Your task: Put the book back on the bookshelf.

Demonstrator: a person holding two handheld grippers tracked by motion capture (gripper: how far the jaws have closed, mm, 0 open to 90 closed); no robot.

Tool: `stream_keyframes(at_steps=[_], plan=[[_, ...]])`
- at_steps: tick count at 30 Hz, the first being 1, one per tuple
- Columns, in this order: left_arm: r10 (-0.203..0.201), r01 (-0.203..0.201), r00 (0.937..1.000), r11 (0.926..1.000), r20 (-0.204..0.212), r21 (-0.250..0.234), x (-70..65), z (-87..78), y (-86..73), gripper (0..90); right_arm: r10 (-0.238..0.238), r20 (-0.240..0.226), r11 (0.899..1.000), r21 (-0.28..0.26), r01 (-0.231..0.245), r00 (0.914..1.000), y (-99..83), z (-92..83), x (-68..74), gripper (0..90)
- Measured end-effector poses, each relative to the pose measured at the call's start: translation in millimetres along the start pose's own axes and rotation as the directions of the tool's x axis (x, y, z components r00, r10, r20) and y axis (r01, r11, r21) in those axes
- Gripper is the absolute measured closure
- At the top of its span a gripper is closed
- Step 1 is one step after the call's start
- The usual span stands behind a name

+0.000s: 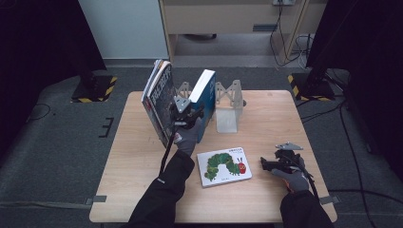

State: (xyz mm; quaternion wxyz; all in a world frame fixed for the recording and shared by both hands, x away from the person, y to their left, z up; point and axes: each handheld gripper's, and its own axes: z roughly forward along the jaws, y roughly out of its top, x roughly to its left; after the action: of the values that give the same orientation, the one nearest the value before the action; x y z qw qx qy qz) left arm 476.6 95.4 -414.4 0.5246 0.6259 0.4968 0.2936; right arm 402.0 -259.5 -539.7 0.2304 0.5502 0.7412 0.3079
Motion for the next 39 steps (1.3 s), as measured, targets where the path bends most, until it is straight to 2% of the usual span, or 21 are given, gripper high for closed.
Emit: stream_keyframes(at_steps=[6, 8, 12, 15, 17, 25, 31, 38, 39], plan=[[0.003, -0.003, 0.9999, 1.0000, 0.015, 0.000, 1.4, 3.0, -0.2, 55.1, 0.000, 0.001, 1.000, 0.000, 0.000, 1.0000, -0.1, 0.0, 0.1, 2.5], [-0.001, 0.001, 0.9996, 1.0000, 0.029, 0.002, 2.4, -1.1, -2.3, 53.9, 0.000, 0.000, 1.000, 0.000, 0.000, 1.0000, -0.1, 0.0, 0.1, 2.5], [0.018, -0.018, 0.9986, 0.9998, 0.050, 0.010, 3.8, -12.0, -10.1, 50.8, 0.000, 0.000, 1.000, -0.001, 0.000, 1.0000, -0.1, 0.0, 0.2, 2.6], [0.043, -0.045, 0.9979, 0.9987, 0.047, 0.025, 5.8, -16.9, -13.1, 53.2, 0.002, 0.002, 1.000, -0.001, -0.002, 1.0000, -0.2, -0.1, 0.4, 2.6], [0.032, -0.034, 0.9980, 0.9988, 0.054, 0.035, 6.8, -17.3, -12.7, 56.1, 0.003, 0.002, 1.000, -0.001, -0.003, 1.0000, -0.2, -0.1, 0.6, 2.5], [0.045, -0.046, 0.9985, 0.9979, 0.032, 0.047, -2.7, -8.6, -8.4, 55.8, 0.001, 0.002, 1.000, 0.000, -0.001, 1.0000, -0.2, -0.1, 0.8, 2.5], [0.038, -0.040, 0.9984, 0.9978, 0.043, 0.054, -10.8, -0.6, -6.9, 54.7, -0.001, 0.002, 1.000, 0.000, 0.001, 1.0000, -0.1, 0.0, 0.8, 2.5], [0.047, -0.049, 0.9968, 0.9983, 0.064, 0.030, -11.0, 0.6, -11.0, 52.8, -0.003, -0.002, 1.000, 0.000, 0.003, 1.0000, -0.1, 0.0, 1.0, 2.5], [0.039, -0.042, 0.9966, 0.9985, 0.072, 0.034, -10.3, -0.9, -12.5, 52.8, -0.003, -0.002, 1.000, 0.000, 0.003, 1.0000, -0.1, 0.0, 1.0, 2.5]])
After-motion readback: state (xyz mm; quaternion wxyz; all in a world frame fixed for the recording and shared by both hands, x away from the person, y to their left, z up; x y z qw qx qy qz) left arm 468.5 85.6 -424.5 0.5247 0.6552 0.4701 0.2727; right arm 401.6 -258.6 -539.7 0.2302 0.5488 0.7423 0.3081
